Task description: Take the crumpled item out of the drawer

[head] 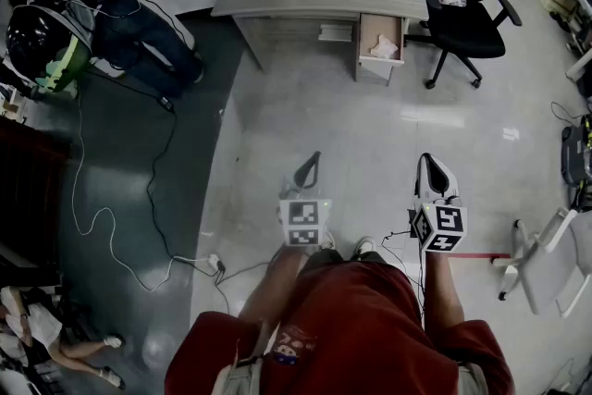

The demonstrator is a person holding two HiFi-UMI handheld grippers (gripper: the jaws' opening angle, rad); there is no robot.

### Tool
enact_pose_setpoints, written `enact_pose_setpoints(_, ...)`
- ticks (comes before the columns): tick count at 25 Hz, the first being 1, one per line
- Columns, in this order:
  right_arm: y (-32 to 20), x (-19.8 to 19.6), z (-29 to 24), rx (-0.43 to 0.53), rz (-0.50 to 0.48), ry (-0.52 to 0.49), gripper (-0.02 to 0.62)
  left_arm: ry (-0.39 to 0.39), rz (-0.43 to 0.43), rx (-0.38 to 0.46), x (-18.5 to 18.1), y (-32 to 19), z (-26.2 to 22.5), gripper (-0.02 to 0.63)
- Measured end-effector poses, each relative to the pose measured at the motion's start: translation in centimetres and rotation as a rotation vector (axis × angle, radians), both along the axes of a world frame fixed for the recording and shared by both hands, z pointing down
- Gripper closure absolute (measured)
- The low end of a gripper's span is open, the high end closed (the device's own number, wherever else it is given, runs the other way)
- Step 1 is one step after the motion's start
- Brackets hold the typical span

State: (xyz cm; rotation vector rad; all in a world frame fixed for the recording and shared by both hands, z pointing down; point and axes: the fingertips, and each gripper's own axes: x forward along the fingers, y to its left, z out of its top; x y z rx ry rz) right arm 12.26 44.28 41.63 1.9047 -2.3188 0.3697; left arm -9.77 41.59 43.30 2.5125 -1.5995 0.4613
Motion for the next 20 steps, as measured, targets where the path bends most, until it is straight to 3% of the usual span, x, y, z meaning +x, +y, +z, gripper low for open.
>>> enact_pose_setpoints(20,-0.6,-9.9,1.7,-0.046,0.048,-0.022,0.594,0.053,0.011,-0.033,-10.8,-1.6,0.9,0.609)
